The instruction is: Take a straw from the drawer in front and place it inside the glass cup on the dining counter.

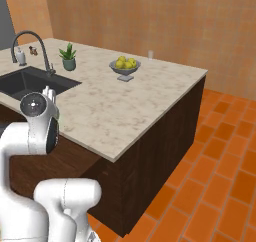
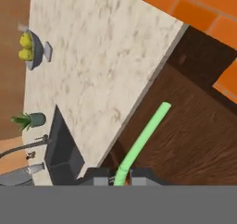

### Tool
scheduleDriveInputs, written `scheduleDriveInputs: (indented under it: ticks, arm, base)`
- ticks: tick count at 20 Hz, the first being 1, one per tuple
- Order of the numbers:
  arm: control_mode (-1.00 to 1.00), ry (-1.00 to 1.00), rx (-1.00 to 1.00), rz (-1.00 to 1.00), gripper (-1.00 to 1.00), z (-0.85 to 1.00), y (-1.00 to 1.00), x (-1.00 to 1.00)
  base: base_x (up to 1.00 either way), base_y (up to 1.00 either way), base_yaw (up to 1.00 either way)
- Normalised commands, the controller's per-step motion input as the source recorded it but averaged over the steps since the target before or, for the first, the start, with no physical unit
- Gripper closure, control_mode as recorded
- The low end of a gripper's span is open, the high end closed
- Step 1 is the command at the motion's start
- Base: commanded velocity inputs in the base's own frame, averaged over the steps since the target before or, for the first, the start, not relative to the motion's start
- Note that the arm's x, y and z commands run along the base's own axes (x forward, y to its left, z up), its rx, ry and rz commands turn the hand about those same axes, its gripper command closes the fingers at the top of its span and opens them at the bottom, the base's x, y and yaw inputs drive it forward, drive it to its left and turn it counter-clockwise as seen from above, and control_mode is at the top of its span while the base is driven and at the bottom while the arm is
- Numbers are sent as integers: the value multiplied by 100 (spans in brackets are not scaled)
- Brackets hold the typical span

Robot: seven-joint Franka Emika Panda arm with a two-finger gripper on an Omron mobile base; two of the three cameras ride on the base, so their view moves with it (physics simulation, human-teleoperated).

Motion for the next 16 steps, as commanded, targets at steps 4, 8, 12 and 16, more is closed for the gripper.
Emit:
scheduleDriveInputs:
  ticks: [4,8,12,16]
  arm:
    - [-100,-13,11,-35,100,-26,-77,-67]
    - [-100,-20,3,-20,100,-17,-18,-37]
    - [-100,-6,2,-9,100,-15,-7,-7]
    - [-100,-2,0,-9,100,-21,-3,0]
  base:
    - [0,0,0]
    - [0,0,0]
    - [0,0,0]
    - [0,0,0]
